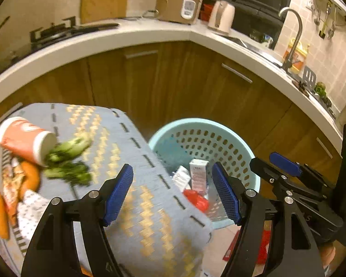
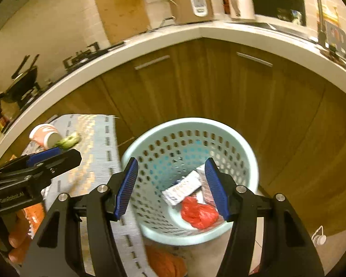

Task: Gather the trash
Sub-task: 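Move both tools back over the table toward the orange items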

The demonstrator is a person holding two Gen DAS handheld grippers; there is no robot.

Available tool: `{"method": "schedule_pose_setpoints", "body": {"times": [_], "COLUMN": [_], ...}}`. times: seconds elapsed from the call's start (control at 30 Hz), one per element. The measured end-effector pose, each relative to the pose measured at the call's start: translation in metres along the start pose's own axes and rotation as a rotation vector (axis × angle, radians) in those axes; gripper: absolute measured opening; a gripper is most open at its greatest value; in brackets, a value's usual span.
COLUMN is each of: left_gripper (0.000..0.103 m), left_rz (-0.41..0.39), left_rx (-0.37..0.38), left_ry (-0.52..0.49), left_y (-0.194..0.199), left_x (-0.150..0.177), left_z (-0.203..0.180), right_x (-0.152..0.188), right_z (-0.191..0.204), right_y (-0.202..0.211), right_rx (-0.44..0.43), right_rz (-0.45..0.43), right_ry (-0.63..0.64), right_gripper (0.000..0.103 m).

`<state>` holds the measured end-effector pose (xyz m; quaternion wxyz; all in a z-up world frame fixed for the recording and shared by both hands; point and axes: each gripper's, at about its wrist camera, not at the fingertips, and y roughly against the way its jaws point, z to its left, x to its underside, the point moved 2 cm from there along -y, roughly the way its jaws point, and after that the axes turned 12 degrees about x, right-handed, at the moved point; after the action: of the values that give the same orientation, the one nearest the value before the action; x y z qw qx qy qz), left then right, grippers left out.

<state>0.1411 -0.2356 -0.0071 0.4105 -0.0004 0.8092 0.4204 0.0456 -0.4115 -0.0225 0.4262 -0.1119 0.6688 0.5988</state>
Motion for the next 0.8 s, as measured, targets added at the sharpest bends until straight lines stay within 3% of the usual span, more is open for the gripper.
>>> {"method": "schedule_pose_setpoints", "body": {"times": [0.23, 0.5, 0.8], "left_gripper": [0.069, 0.069, 0.069], "left_rz": [-0.091, -0.183, -0.168], "left_rx": [-0.082, -0.243, -0.393], "left_ry": [0.041, 0.148, 0.272], "left_y": [0.057, 0.137, 0.175], "left_x": [0.013, 0.039, 0.083], "left_z": [0.030, 0.100, 0.190], "right_x": [0.004, 0.022, 0.072], "right_z": [0.054, 0.130, 0.217], "right_y": [0.027, 0.049, 0.057], "right_rx": [-0.090, -0.219, -0.309], "right_rz": [-0.052, -0.066, -0.006], "right_ry": [0.091, 0.214, 0.396], "right_gripper": [0.057, 0.057, 0.057]}}
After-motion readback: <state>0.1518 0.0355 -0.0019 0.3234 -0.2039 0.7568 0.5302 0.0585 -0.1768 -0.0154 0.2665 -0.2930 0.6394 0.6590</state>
